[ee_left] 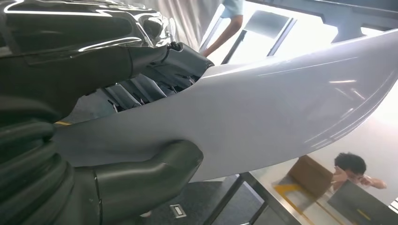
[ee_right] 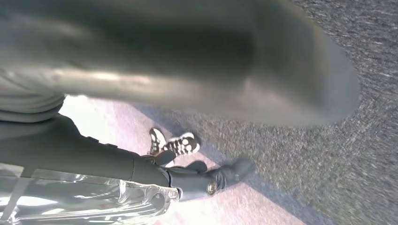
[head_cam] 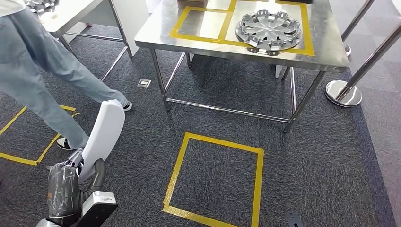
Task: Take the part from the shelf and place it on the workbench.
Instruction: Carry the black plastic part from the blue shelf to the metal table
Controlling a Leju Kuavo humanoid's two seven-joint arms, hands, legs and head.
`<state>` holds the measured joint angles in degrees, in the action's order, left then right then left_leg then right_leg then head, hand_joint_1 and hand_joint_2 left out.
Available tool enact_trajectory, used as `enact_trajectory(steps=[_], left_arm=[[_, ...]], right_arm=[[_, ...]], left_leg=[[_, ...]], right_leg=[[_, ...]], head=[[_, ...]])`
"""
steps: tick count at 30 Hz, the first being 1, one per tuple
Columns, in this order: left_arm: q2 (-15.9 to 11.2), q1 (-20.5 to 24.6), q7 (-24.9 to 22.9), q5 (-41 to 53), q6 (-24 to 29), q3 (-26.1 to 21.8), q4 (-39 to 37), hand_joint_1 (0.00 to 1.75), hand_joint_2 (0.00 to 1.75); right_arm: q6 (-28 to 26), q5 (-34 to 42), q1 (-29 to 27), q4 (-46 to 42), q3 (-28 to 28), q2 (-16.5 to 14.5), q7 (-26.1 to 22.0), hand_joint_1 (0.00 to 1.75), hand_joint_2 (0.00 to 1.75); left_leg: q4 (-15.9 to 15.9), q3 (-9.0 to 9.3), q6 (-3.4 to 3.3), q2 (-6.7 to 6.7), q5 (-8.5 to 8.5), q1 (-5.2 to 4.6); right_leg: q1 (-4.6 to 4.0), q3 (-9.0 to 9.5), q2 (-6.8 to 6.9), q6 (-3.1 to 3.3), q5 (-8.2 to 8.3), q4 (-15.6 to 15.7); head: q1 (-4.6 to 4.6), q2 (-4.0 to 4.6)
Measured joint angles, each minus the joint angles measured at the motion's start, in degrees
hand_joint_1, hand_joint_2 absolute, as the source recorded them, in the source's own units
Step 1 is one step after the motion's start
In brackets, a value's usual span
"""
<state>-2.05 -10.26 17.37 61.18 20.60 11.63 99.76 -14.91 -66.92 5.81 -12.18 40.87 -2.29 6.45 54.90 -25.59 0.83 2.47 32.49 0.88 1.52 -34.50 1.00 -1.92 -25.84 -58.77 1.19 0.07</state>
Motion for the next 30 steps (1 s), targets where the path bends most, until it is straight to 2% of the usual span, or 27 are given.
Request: enact_trajectory(steps=[2,3,4,6,7,8,9,10,11,12,13,14,16,18,19,20,22,23,24,25,27,28,29,30], left_arm=[[-0.01,0.33,0.05,0.0,-0.03,0.04,-0.05,1.75,1.75],[-0.02,0.5,0.07,0.0,-0.04,0.04,-0.07,1.75,1.75],[-0.02,0.66,0.09,0.0,-0.07,0.05,-0.1,1.75,1.75],[-0.01,0.82,0.11,-0.02,-0.18,0.07,-0.25,1.75,1.75],[-0.01,0.88,0.11,-0.03,-0.29,0.07,-0.39,1.75,1.75],[-0.01,0.98,0.1,-0.04,-0.48,0.07,-0.51,1.75,1.75],[-0.01,1.13,0.08,-0.03,-0.68,0.07,-0.6,1.75,1.75],[0.0,1.35,0.04,0.01,-0.9,0.07,-0.65,1.75,1.75],[0.01,1.62,-0.01,0.06,-1.1,0.07,-0.66,1.75,1.75],[0.02,1.91,-0.09,0.14,-1.25,0.07,-0.66,1.75,1.75],[0.07,2.2,-0.16,0.26,-1.39,0.08,-0.66,1.75,1.75],[0.11,2.46,-0.27,0.38,-1.57,0.08,-0.65,1.75,1.75],[0.26,2.82,-0.47,0.55,-1.86,0.07,-0.64,1.75,1.75],[0.48,3.08,-0.59,0.61,-2.04,0.05,-0.64,1.75,1.75],[0.6,3.16,-0.61,0.64,-2.06,0.03,-0.64,1.75,1.75],[0.68,3.17,-0.62,0.66,-2.08,0.02,-0.64,1.75,1.75],[0.77,3.1,-0.65,0.69,-2.09,-0.01,-0.67,1.75,1.75],[0.78,3.09,-0.65,0.7,-2.09,-0.01,-0.7,1.75,1.75],[0.81,3.09,-0.65,0.7,-2.09,-0.01,-0.73,1.75,1.75],[0.84,3.09,-0.65,0.7,-2.09,-0.02,-0.76,1.75,1.75],[0.92,3.11,-0.66,0.7,-2.09,-0.02,-0.77,1.75,1.75],[0.94,3.12,-0.66,0.7,-2.09,-0.02,-0.77,1.75,1.75],[0.96,3.15,-0.67,0.7,-2.09,-0.01,-0.77,1.75,1.75],[0.98,3.18,-0.67,0.7,-2.09,0.01,-0.77,1.75,1.75]], right_arm=[[-0.03,0.03,-0.08,-0.01,0.02,-0.01,-0.03,0.0,0.0],[-0.03,0.02,-0.06,-0.01,0.03,-0.02,-0.03,0.0,0.0],[-0.04,0.03,-0.03,-0.02,0.04,-0.01,-0.03,0.0,0.0],[-0.04,0.03,0.01,-0.01,0.05,0.01,0.01,0.0,0.0],[-0.04,0.03,0.01,0.0,0.05,0.01,0.06,0.0,0.0],[-0.04,0.03,-0.01,0.01,0.05,0.02,0.14,0.0,0.0],[-0.04,0.02,0.01,0.01,0.06,0.02,0.25,0.0,0.0],[-0.04,-0.02,0.06,0.01,0.07,-0.01,0.36,0.0,0.0],[-0.05,-0.14,0.11,0.01,0.07,-0.12,0.44,0.0,0.0],[-0.07,-0.32,0.17,-0.01,0.08,-0.23,0.48,0.0,0.0],[0.05,-0.54,0.2,-0.02,0.08,-0.34,0.52,0.0,0.0],[0.22,-0.75,0.19,-0.03,0.09,-0.41,0.59,0.0,0.0],[0.64,-0.98,0.15,-0.04,0.09,-0.4,0.81,0.0,0.0],[0.83,-1.04,0.18,-0.04,0.08,-0.44,0.97,0.0,0.0],[0.86,-1.09,0.28,-0.04,0.07,-0.42,1.01,0.0,0.0],[0.85,-1.15,0.39,-0.04,0.07,-0.4,1.01,0.0,0.0],[0.78,-1.27,0.48,-0.04,0.06,-0.33,1.01,0.0,0.0],[0.72,-1.29,0.43,-0.04,0.06,-0.32,1.02,0.0,0.0],[0.66,-1.29,0.37,-0.04,0.06,-0.3,1.02,0.0,0.0],[0.58,-1.29,0.34,-0.04,0.07,-0.26,1.02,0.0,0.0],[0.5,-1.32,0.43,-0.07,0.07,-0.17,1.02,0.0,0.0],[0.48,-1.33,0.49,-0.08,0.06,-0.17,1.02,0.0,0.0],[0.46,-1.34,0.53,-0.08,0.06,-0.17,1.02,0.0,0.0],[0.45,-1.35,0.53,-0.08,0.06,-0.19,1.01,0.0,0.0]], left_leg=[[0.37,0.04,0.22,-0.06,0.58,0.16],[1.74,-0.55,0.34,-0.45,1.48,0.23],[4.55,-1.95,0.42,-1.01,3.0,0.27],[13.11,-6.72,0.43,-1.92,6.52,0.24],[16.85,-9.11,0.34,-2.09,7.42,0.24],[18.51,-10.6,0.16,-2.17,7.04,0.21],[17.7,-10.92,-0.16,-2.3,5.42,0.15],[14.6,-10.08,-0.65,-2.64,2.88,0.03],[10.33,-8.58,-1.31,-3.22,0.28,-0.22],[6.58,-7.15,-1.85,-3.69,-1.6,-0.48],[3.97,-6.16,-2.15,-4.0,-2.7,-0.77],[2.78,-5.75,-2.26,-4.06,-3.02,-1.03],[2.39,-5.61,-2.15,-3.56,-3.21,-1.18],[1.9,-5.24,-2.5,-2.96,-3.66,-0.94],[1.67,-5.07,-2.71,-2.54,-3.86,-0.79],[1.61,-5.04,-2.87,-2.11,-3.9,-0.78],[1.64,-5.07,-3.03,-1.15,-3.82,-0.8],[1.65,-5.04,-3.04,-0.68,-3.76,-0.8],[1.67,-4.97,-3.01,-0.23,-3.68,-0.8],[1.7,-4.82,-2.92,0.22,-3.54,-0.79],[1.87,-4.48,-2.5,1.07,-3.11,-0.94],[1.97,-4.35,-2.23,1.43,-2.88,-1.07],[2.06,-4.29,-1.98,1.74,-2.71,-1.22],[2.07,-4.27,-1.76,2.01,-2.61,-1.32]], right_leg=[[0.02,-0.02,-0.54,0.87,-0.26,-0.18],[0.07,0.05,-0.81,1.2,-0.32,-0.17],[0.1,0.13,-1.09,1.46,-0.36,-0.14],[-0.05,0.17,-1.68,1.73,-0.47,-0.15],[-0.16,0.2,-2.1,1.79,-0.51,-0.15],[-0.29,0.27,-2.57,1.83,-0.53,-0.15],[-0.45,0.37,-3.14,1.84,-0.54,-0.15],[-0.59,0.5,-3.69,1.84,-0.55,-0.14],[-0.6,0.59,-4.12,1.84,-0.54,-0.12],[-0.71,0.62,-4.61,1.79,-0.54,-0.13],[-0.71,0.56,-4.96,1.64,-0.52,-0.13],[-0.62,0.45,-5.27,1.41,-0.47,-0.11],[-0.5,0.25,-5.71,0.71,-0.32,0.08],[-0.53,-0.32,-4.45,0.15,-1.07,-0.99],[-0.58,-1.31,-3.46,-0.06,-2.34,-3.1],[-0.6,-2.88,-2.47,-0.26,-4.16,-6.52],[-0.57,-6.56,-1.8,-0.68,-7.37,-14.23],[-0.55,-7.51,-1.71,-0.82,-7.72,-16.2],[-0.54,-7.25,-1.55,-0.88,-6.93,-15.73],[-0.53,-5.77,-1.17,-0.87,-5.25,-12.82],[-0.61,-1.25,0.47,-0.57,-1.85,-4.29],[-0.7,0.33,1.01,-0.23,-0.92,-1.3],[-0.81,1.08,1.25,0.13,-0.64,0.17],[-0.95,1.08,0.93,0.51,-0.74,0.3]], head=[[0.04,0.0],[0.06,0.0],[0.1,0.0],[0.14,0.0],[0.15,0.0],[0.14,0.0],[0.15,0.0],[0.14,0.0],[0.13,0.0],[0.09,0.0],[0.13,0.0],[0.14,0.0],[0.31,0.0],[0.15,0.0],[0.0,0.0],[-0.14,0.0],[-0.24,0.0],[-0.26,0.0],[-0.29,0.0],[-0.3,0.0],[-0.31,0.0],[-0.29,0.01],[-0.26,0.01],[-0.22,0.01]])
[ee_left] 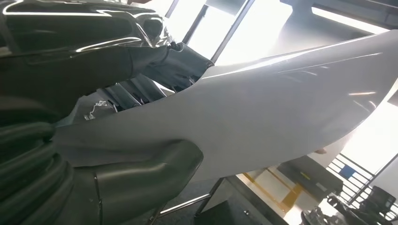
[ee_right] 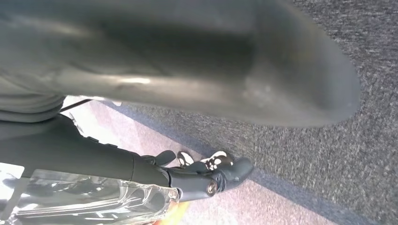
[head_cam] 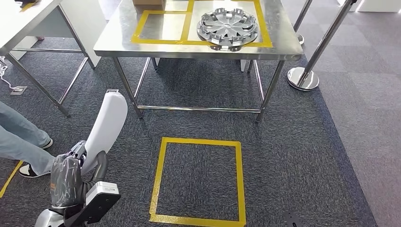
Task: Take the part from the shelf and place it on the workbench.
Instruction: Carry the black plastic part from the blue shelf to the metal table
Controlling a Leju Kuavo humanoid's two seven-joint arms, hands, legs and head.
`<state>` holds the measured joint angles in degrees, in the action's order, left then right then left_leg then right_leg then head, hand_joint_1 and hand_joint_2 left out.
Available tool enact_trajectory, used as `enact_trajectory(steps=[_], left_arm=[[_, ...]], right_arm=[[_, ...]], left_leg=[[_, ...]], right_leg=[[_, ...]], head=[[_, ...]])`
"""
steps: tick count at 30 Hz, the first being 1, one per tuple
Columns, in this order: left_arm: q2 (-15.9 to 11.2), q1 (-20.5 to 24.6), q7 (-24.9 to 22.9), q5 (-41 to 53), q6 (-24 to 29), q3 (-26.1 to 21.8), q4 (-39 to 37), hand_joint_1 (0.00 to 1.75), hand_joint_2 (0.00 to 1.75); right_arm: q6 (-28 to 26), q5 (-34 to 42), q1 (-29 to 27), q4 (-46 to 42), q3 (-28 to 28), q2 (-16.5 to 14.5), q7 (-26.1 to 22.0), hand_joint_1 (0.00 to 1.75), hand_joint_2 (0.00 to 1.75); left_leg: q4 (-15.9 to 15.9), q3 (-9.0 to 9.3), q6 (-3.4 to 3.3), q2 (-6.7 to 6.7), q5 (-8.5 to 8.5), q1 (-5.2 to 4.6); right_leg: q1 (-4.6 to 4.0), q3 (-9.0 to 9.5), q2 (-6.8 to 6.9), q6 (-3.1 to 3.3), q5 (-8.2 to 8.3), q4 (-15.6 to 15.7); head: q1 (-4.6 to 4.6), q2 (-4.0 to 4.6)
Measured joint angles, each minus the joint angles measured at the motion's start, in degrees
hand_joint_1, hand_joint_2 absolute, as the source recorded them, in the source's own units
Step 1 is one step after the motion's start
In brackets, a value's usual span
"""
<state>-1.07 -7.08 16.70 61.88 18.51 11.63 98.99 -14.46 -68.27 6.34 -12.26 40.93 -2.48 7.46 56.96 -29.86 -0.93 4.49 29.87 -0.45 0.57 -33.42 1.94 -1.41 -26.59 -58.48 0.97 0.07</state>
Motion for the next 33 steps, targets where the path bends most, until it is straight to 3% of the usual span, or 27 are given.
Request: enact_trajectory(steps=[2,3,5,7,8,9,10,12,13,15,18,24,28,30,33], left_arm=[[0.04,0.04,0.0,0.0,0.0,0.03,0.01,1.75,1.75],[0.05,0.03,0.0,0.01,0.01,0.03,0.02,1.75,1.75],[-0.03,-0.16,-0.01,0.02,0.03,0.03,0.03,1.75,1.75],[-0.19,-0.73,-0.02,0.08,0.09,0.02,0.01,1.75,1.75],[-0.28,-1.12,-0.02,0.12,0.13,0.01,0.01,1.75,1.75],[-0.39,-1.48,-0.02,0.16,0.16,-0.01,0.01,1.75,1.75],[-0.5,-1.74,-0.03,0.18,0.19,-0.02,0.02,1.75,1.75],[-0.67,-1.96,-0.03,0.22,0.23,-0.05,0.03,1.75,1.75],[-0.72,-1.99,-0.03,0.26,0.26,-0.05,0.03,1.75,1.75],[-0.78,-2.07,-0.03,0.32,0.34,-0.07,0.05,1.75,1.75],[-0.8,-2.21,-0.04,0.34,0.45,-0.15,0.09,1.75,1.75],[-0.86,-2.22,0.02,-0.15,0.5,-0.16,0.13,1.75,1.75],[-0.93,-2.21,0.06,-0.19,0.45,-0.16,0.13,1.75,1.75],[-1.15,-2.2,0.12,-0.1,0.32,-0.16,0.13,1.75,1.75],[-1.34,-2.3,0.15,0.28,0.29,-0.17,0.16,1.75,1.75]], right_arm=[[-0.15,-0.21,-0.07,0.0,-0.02,0.0,-0.31,0.0,0.0],[-0.3,-0.39,-0.06,0.0,-0.04,0.01,-0.59,0.0,0.0],[-0.68,-0.8,0.06,-0.01,-0.1,-0.01,-1.18,0.0,0.0],[-0.96,-1.19,0.14,-0.01,-0.16,-0.01,-1.45,0.0,0.0],[-1.04,-1.4,0.14,0.0,-0.19,-0.01,-1.48,0.0,0.0],[-1.06,-1.55,0.16,0.0,-0.23,-0.02,-1.46,0.0,0.0],[-1.06,-1.66,0.2,0.0,-0.27,-0.04,-1.43,0.0,0.0],[-1.06,-1.73,0.35,0.0,-0.42,-0.12,-1.39,0.0,0.0],[-1.06,-1.75,0.43,-0.01,-0.51,-0.15,-1.38,0.0,0.0],[-1.06,-1.79,0.52,-0.02,-0.65,-0.15,-1.33,0.0,0.0],[-1.06,-1.8,0.54,-0.02,-0.74,-0.15,-1.24,0.0,0.0],[-1.06,-1.85,0.63,-0.02,-0.85,-0.16,-1.23,0.0,0.0],[-1.05,-1.91,0.64,-0.02,-0.89,-0.17,-1.25,0.0,0.0],[-1.02,-2.01,0.66,-0.02,-0.96,-0.21,-1.28,0.0,0.0],[-0.99,-2.07,0.69,-0.02,-0.98,-0.26,-1.33,0.0,0.0]], left_leg=[[0.08,0.01,0.44,0.16,0.26,0.11],[0.84,-0.32,0.74,-0.51,0.92,0.21],[5.95,-2.74,1.32,-2.74,3.95,0.5],[13.88,-6.72,1.62,-4.06,7.35,0.7],[16.36,-8.12,1.67,-4.18,7.87,0.74],[16.65,-8.47,1.66,-4.19,7.23,0.77],[14.46,-7.61,1.59,-4.2,5.49,0.79],[6.2,-3.78,1.36,-4.49,1.38,0.79],[2.77,-2.17,1.22,-4.69,0.12,0.73],[0.05,-1.01,1.13,-4.99,-0.45,0.65],[-0.01,-1.05,1.04,-4.94,-0.65,0.55],[0.27,-1.12,0.27,-4.94,-0.44,0.24],[0.33,-1.14,0.1,-4.95,-0.36,0.12],[0.28,-1.18,-0.48,-4.98,-0.21,-0.14],[-0.23,-0.53,-1.96,-4.94,0.42,-0.03]], right_leg=[[0.11,-0.14,-0.71,0.57,0.14,0.1],[0.28,-0.13,-0.98,0.88,0.21,0.16],[0.65,-0.16,-1.42,1.3,0.34,0.26],[0.73,-0.29,-1.85,1.44,0.36,0.24],[0.74,-0.32,-2.07,1.45,0.36,0.23],[0.75,-0.29,-2.29,1.45,0.36,0.23],[0.77,-0.21,-2.52,1.42,0.35,0.23],[0.78,-0.02,-2.87,1.19,0.32,0.2],[0.72,-0.01,-3.02,0.93,0.31,0.17],[0.53,-0.16,-3.18,0.66,0.15,0.05],[0.6,-0.01,-3.2,0.78,0.24,0.33],[0.83,0.43,-3.22,-0.58,0.78,1.2],[0.94,0.44,-3.22,-0.83,0.76,1.21],[1.18,0.49,-3.24,-1.4,0.93,1.08],[1.37,-0.12,-3.05,-2.18,1.05,-0.76]], head=[[-0.01,-0.01],[0.08,0.0],[0.26,0.0],[0.33,-0.01],[0.33,-0.01],[0.32,-0.01],[0.33,-0.01],[0.32,-0.01],[0.32,-0.01],[0.27,-0.01],[0.22,-0.01],[0.22,-0.01],[0.24,-0.01],[0.27,-0.01],[0.2,-0.01]])
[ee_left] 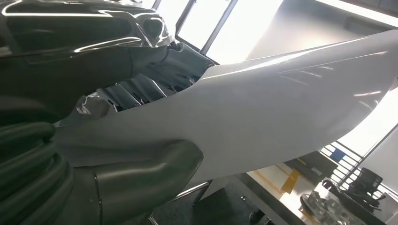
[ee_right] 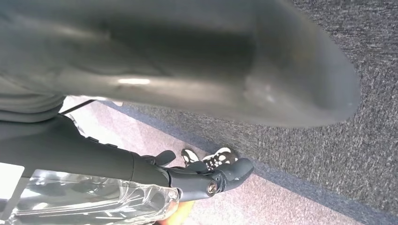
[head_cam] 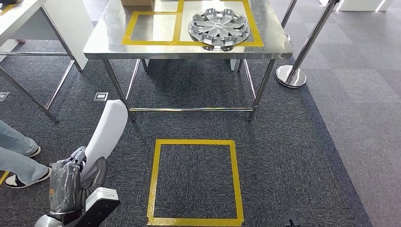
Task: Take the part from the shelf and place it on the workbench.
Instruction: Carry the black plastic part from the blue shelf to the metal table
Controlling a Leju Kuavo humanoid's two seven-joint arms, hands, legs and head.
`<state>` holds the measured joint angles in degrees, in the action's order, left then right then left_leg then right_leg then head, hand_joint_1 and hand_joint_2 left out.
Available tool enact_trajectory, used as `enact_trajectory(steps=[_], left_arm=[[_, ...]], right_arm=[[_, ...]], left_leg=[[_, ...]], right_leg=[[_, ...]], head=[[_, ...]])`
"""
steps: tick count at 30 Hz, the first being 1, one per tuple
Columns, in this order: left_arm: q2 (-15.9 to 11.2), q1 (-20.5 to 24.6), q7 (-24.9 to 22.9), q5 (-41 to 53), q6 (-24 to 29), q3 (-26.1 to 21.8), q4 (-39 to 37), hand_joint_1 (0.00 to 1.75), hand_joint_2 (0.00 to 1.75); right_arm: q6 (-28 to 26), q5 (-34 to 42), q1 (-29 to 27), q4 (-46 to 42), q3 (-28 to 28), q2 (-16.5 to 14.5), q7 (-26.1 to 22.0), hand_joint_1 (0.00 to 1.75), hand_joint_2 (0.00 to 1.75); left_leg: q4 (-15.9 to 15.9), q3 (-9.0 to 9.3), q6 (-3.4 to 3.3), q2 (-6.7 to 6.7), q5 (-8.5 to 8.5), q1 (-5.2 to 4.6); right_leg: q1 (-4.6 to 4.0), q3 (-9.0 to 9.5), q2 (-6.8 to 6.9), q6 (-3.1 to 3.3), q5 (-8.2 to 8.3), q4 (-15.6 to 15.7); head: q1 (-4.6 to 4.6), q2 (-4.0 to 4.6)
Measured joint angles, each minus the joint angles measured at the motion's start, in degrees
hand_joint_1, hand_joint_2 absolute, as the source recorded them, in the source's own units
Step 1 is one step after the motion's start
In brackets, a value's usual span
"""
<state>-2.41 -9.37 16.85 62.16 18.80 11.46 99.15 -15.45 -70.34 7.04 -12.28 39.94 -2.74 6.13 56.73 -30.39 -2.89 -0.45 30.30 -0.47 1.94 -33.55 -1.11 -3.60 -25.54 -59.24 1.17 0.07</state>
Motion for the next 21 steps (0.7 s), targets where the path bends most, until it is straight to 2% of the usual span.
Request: enact_trajectory(steps=[1,3,5,6,7,9,11,12,14,15,16,17,18,19,20,21], left_arm=[[-0.01,-0.06,-0.01,0.12,0.02,-0.01,0.02,1.75,1.75],[0.0,-0.22,-0.03,0.28,0.06,-0.02,0.03,1.75,1.75],[-0.01,-0.46,-0.11,0.44,0.06,-0.01,0.02,1.75,1.75],[-0.02,-0.56,-0.16,0.51,0.06,-0.01,0.02,1.75,1.75],[-0.01,-0.62,-0.22,0.58,0.06,-0.01,0.01,1.75,1.75],[0.0,-0.65,-0.39,0.72,0.07,-0.01,0.01,1.75,1.75],[0.01,-0.62,-0.59,0.82,0.14,-0.01,-0.02,1.75,1.75],[0.01,-0.61,-0.64,0.83,0.19,0.01,-0.02,1.75,1.75],[0.02,-0.53,-0.7,0.84,0.31,0.03,0.0,1.75,1.75],[0.01,-0.5,-0.71,0.84,0.36,0.04,0.01,1.75,1.75],[0.01,-0.45,-0.72,0.84,0.4,0.05,0.01,1.75,1.75],[-0.01,-0.44,-0.73,0.86,0.41,0.06,0.01,1.75,1.75],[-0.01,-0.45,-0.75,0.93,0.41,0.08,-0.01,1.75,1.75],[-0.01,-0.47,-0.78,1.08,0.4,0.11,-0.02,1.75,1.75],[0.0,-0.51,-0.83,1.25,0.38,0.14,-0.04,1.75,1.75],[0.01,-0.54,-0.88,1.46,0.37,0.16,-0.07,1.75,1.75]], right_arm=[[0.0,0.0,0.04,-0.01,0.0,0.01,-0.02,0.0,0.0],[0.0,0.0,0.07,0.0,-0.01,0.04,-0.05,0.0,0.0],[0.0,0.0,-0.13,0.01,0.0,0.07,-0.05,0.0,0.0],[0.0,0.0,-0.26,0.01,0.01,0.07,-0.05,0.0,0.0],[0.0,0.0,-0.36,0.0,0.02,0.08,-0.05,0.0,0.0],[0.0,0.0,-0.49,0.0,0.03,0.1,-0.05,0.0,0.0],[0.04,0.0,-0.55,0.04,0.01,0.11,-0.05,0.0,0.0],[0.07,0.0,-0.61,0.05,0.01,0.1,-0.05,0.0,0.0],[0.09,-0.03,-0.57,0.03,0.03,0.1,-0.04,0.0,0.0],[0.08,-0.04,-0.56,0.03,0.03,0.11,-0.04,0.0,0.0],[0.08,-0.06,-0.49,0.02,0.03,0.13,-0.04,0.0,0.0],[0.07,-0.07,-0.41,0.0,0.03,0.15,-0.05,0.0,0.0],[0.06,-0.07,-0.38,0.0,0.04,0.16,-0.06,0.0,0.0],[0.07,-0.07,-0.36,-0.01,0.04,0.18,-0.07,0.0,0.0],[0.07,-0.07,-0.38,0.0,0.05,0.19,-0.07,0.0,0.0],[0.07,-0.07,-0.42,0.0,0.07,0.19,-0.09,0.0,0.0]], left_leg=[[-0.07,0.43,-0.36,0.13,0.21,0.1],[-0.09,1.11,-0.61,0.46,0.49,0.14],[-0.04,1.73,-0.41,0.65,0.98,0.16],[-0.01,2.18,-0.19,0.71,1.29,0.24],[0.01,2.75,0.1,0.75,1.67,0.38],[0.06,4.09,0.91,0.84,2.8,0.71],[0.08,5.11,1.8,0.89,3.95,0.77],[0.03,5.48,2.26,0.9,4.28,0.75],[0.42,5.62,3.05,0.89,4.08,0.79],[1.76,5.07,3.35,0.83,3.55,0.87],[4.13,3.67,3.59,0.78,3.06,0.92],[7.48,1.48,3.8,0.73,3.03,0.97],[11.13,-1.13,3.96,0.68,3.8,1.0],[14.34,-3.82,4.09,0.68,5.36,1.02],[16.49,-6.14,4.16,0.68,6.99,1.04],[17.15,-7.71,4.12,0.68,7.94,1.03]], right_leg=[[-0.01,-0.87,0.16,-0.01,-0.78,-1.69],[-0.07,-4.31,0.43,0.18,-3.83,-8.21],[-0.11,-8.46,0.46,0.24,-6.31,-15.15],[-0.11,-9.43,0.49,0.24,-6.26,-16.18],[-0.09,-9.29,0.54,0.26,-5.32,-14.94],[-0.01,-6.59,1.0,0.29,-1.35,-7.42],[-0.16,-4.57,1.53,0.75,1.0,-1.71],[-0.31,-4.3,1.65,1.23,1.3,-0.82],[-0.5,-3.83,1.34,2.37,0.62,-0.84],[-0.42,-3.34,1.22,2.82,0.35,-0.67],[-0.32,-2.72,1.1,3.22,0.04,-0.47],[-0.23,-2.04,1.0,3.53,-0.29,-0.27],[-0.26,-1.49,0.92,3.78,-0.74,-0.16],[-0.33,-0.96,0.8,3.94,-1.24,-0.09],[-0.4,-0.39,0.65,4.01,-1.78,-0.08],[-0.51,0.28,0.48,4.05,-2.33,-0.08]], head=[[-0.08,0.0],[-0.19,0.0],[-0.2,0.0],[-0.2,0.0],[-0.2,0.0],[-0.26,0.0],[-0.31,0.0],[-0.32,0.0],[-0.24,0.0],[-0.21,0.0],[-0.09,0.0],[0.01,0.0],[0.09,0.0],[0.17,0.0],[0.15,0.0],[0.17,0.0]])
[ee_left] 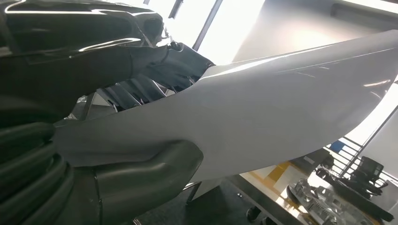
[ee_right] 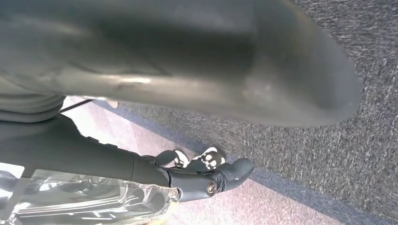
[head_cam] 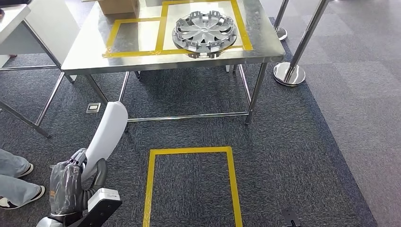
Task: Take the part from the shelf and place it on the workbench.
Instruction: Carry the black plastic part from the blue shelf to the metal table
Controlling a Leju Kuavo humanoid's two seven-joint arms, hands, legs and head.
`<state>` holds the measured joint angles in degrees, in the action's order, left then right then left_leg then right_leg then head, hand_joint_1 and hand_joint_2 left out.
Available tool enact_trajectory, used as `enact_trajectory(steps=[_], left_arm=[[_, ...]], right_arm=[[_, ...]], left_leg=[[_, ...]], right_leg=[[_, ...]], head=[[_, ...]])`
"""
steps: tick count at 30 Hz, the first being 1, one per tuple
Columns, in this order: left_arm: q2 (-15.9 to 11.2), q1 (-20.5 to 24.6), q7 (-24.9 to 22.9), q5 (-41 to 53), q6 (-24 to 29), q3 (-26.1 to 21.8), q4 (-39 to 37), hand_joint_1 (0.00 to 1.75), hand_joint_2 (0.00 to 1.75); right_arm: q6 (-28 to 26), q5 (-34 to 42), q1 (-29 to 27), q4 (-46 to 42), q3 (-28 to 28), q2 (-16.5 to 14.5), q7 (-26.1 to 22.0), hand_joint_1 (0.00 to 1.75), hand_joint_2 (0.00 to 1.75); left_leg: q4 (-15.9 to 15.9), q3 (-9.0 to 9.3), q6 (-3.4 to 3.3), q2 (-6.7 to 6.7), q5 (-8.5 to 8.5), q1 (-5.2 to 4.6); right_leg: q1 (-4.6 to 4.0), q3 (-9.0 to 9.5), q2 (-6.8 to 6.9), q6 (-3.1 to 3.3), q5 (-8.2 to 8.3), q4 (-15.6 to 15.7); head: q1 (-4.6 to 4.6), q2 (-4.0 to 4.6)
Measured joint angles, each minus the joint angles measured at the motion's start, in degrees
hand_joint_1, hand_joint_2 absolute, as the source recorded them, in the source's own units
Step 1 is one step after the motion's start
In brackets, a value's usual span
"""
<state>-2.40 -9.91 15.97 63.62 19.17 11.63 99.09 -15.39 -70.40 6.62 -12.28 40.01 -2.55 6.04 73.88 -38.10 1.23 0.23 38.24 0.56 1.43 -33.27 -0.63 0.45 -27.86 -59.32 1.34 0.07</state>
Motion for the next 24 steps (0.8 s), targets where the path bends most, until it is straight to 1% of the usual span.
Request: enact_trajectory(steps=[1,2,3,4,5,6,7,9,10,11,12,14,15,16,17,18,19,20,21,22,24], left_arm=[[0.0,-0.01,-0.05,0.2,-0.01,0.02,-0.03,1.75,1.75],[0.0,-0.01,-0.1,0.32,-0.01,0.04,-0.05,1.75,1.75],[0.0,-0.01,-0.13,0.4,-0.01,0.05,-0.07,1.75,1.75],[-0.01,-0.02,-0.15,0.46,-0.01,0.06,-0.09,1.75,1.75],[-0.01,-0.03,-0.2,0.51,-0.01,0.07,-0.09,1.75,1.75],[-0.02,-0.04,-0.26,0.57,0.01,0.08,-0.08,1.75,1.75],[-0.04,-0.07,-0.33,0.64,0.02,0.08,-0.07,1.75,1.75],[-0.04,-0.09,-0.43,0.74,0.05,0.08,-0.03,1.75,1.75],[-0.02,-0.08,-0.45,0.76,0.05,0.09,-0.03,1.75,1.75],[0.01,-0.08,-0.45,0.78,0.06,0.1,-0.04,1.75,1.75],[0.04,-0.09,-0.45,0.8,0.06,0.11,-0.04,1.75,1.75],[0.08,-0.15,-0.45,0.87,0.06,0.14,-0.07,1.75,1.75],[0.09,-0.19,-0.45,0.91,0.06,0.15,-0.08,1.75,1.75],[0.1,-0.23,-0.45,0.93,0.06,0.16,-0.09,1.75,1.75],[0.11,-0.26,-0.45,0.95,0.06,0.16,-0.1,1.75,1.75],[0.11,-0.27,-0.45,0.95,0.07,0.17,-0.1,1.75,1.75],[0.1,-0.27,-0.45,0.95,0.11,0.17,-0.1,1.75,1.75],[0.1,-0.28,-0.45,0.95,0.19,0.17,-0.11,1.75,1.75],[0.09,-0.29,-0.46,0.95,0.3,0.17,-0.11,1.75,1.75],[0.09,-0.31,-0.47,0.95,0.42,0.18,-0.11,1.75,1.75],[0.08,-0.32,-0.5,0.9,0.57,0.19,-0.1,1.75,1.75]], right_arm=[[0.0,0.0,-0.02,0.01,0.0,-0.01,-0.02,0.0,0.0],[0.0,0.0,-0.01,0.01,0.0,-0.03,-0.05,0.0,0.0],[0.0,-0.01,-0.01,0.01,-0.01,-0.07,-0.09,0.0,0.0],[0.01,-0.02,0.02,0.03,-0.01,-0.2,-0.12,0.0,0.0],[0.02,-0.04,0.06,0.03,-0.01,-0.28,-0.14,0.0,0.0],[0.08,-0.06,0.1,0.03,0.0,-0.35,-0.14,0.0,0.0],[0.14,-0.08,0.12,0.03,0.0,-0.43,-0.15,0.0,0.0],[0.28,-0.09,0.08,0.01,-0.01,-0.46,-0.16,0.0,0.0],[0.3,-0.09,0.11,0.02,-0.02,-0.49,-0.17,0.0,0.0],[0.32,-0.09,0.2,0.02,-0.03,-0.45,-0.18,0.0,0.0],[0.32,-0.09,0.28,0.02,-0.03,-0.37,-0.19,0.0,0.0],[0.34,-0.09,0.25,0.02,-0.02,-0.19,-0.19,0.0,0.0],[0.34,-0.09,0.14,0.02,-0.01,-0.14,-0.19,0.0,0.0],[0.35,-0.09,0.04,0.02,0.01,-0.13,-0.19,0.0,0.0],[0.35,-0.09,-0.02,0.02,0.01,-0.1,-0.19,0.0,0.0],[0.35,-0.09,-0.05,0.02,0.01,-0.06,-0.2,0.0,0.0],[0.35,-0.09,-0.1,0.02,0.0,-0.02,-0.2,0.0,0.0],[0.35,-0.09,-0.13,0.03,-0.01,0.01,-0.21,0.0,0.0],[0.35,-0.09,-0.17,0.03,-0.02,0.02,-0.21,0.0,0.0],[0.35,-0.1,-0.22,0.04,-0.01,0.01,-0.22,0.0,0.0],[0.34,-0.12,-0.19,0.03,0.01,-0.02,-0.22,0.0,0.0]], left_leg=[[-0.97,-0.69,-0.14,0.0,-0.39,-0.04],[-3.64,-0.5,-0.46,-0.03,-2.4,-0.14],[-7.33,0.26,-1.0,-0.06,-5.49,-0.37],[-10.55,0.98,-1.65,-0.22,-8.19,-0.72],[-13.11,1.57,-2.23,-0.42,-9.91,-1.09],[-14.5,1.89,-2.71,-0.61,-10.67,-1.41],[-15.04,2.07,-3.06,-0.81,-10.61,-1.6],[-16.17,3.64,-3.51,-0.84,-11.05,-1.42],[-16.58,4.5,-3.7,-0.77,-11.26,-1.25],[-16.75,5.27,-3.83,-0.68,-11.19,-1.08],[-16.86,5.65,-3.92,-0.59,-10.94,-1.02],[-16.85,6.23,-4.09,-0.6,-10.18,-1.01],[-16.84,6.68,-4.09,-0.64,-9.72,-1.01],[-16.84,7.31,-4.03,-0.68,-9.21,-0.99],[-16.83,8.07,-3.91,-0.72,-8.65,-0.97],[-16.83,8.89,-3.75,-0.72,-8.04,-0.94],[-16.77,9.74,-3.51,-0.73,-7.41,-0.97],[-16.73,10.28,-3.22,-0.76,-6.83,-1.01],[-16.73,10.51,-2.87,-0.77,-6.29,-1.06],[-16.61,10.74,-2.5,-0.79,-5.98,-1.1],[-16.25,10.79,-1.89,-0.76,-5.69,-1.06]], right_leg=[[-0.13,0.75,-0.16,0.01,-0.55,0.01],[-0.27,1.58,-0.3,0.01,-1.12,0.03],[-0.39,2.3,-0.39,0.0,-1.68,0.08],[-0.54,3.01,-0.48,-0.12,-2.24,0.11],[-0.57,3.44,-0.59,-0.35,-2.72,0.19],[-0.56,3.75,-0.68,-0.65,-3.05,0.39],[-0.57,4.14,-0.75,-1.08,-2.97,0.33],[-0.55,4.69,-0.68,-1.71,-2.74,-0.18],[-0.58,4.43,-0.5,-1.95,-2.76,-1.48],[-0.57,3.32,-0.33,-2.15,-3.28,-3.6],[-0.55,1.41,-0.15,-2.32,-4.28,-6.71],[-0.51,-3.43,-0.05,-2.76,-7.18,-13.34],[-0.51,-5.16,-0.04,-2.89,-8.28,-14.96],[-0.51,-5.98,-0.02,-3.0,-8.27,-14.65],[-0.51,-5.81,0.01,-3.02,-6.94,-12.37],[-0.51,-4.94,0.08,-2.98,-4.41,-8.65],[-0.56,-4.01,0.27,-2.82,-1.69,-5.04],[-0.65,-3.25,0.48,-2.48,0.11,-2.33],[-0.78,-2.72,0.66,-2.01,1.4,-0.81],[-0.92,-2.55,0.77,-1.48,1.63,-0.45],[-0.86,-1.91,0.64,-0.59,1.62,-0.28]], head=[[-0.01,0.0],[0.0,0.0],[-0.01,0.0],[-0.11,0.0],[-0.12,0.0],[-0.13,0.0],[-0.12,0.0],[-0.06,0.0],[-0.13,0.0],[-0.23,0.0],[-0.29,0.0],[-0.39,0.0],[-0.42,0.0],[-0.47,0.0],[-0.48,0.0],[-0.5,0.0],[-0.48,0.0],[-0.44,0.0],[-0.39,0.0],[-0.33,0.0],[-0.29,0.0]])
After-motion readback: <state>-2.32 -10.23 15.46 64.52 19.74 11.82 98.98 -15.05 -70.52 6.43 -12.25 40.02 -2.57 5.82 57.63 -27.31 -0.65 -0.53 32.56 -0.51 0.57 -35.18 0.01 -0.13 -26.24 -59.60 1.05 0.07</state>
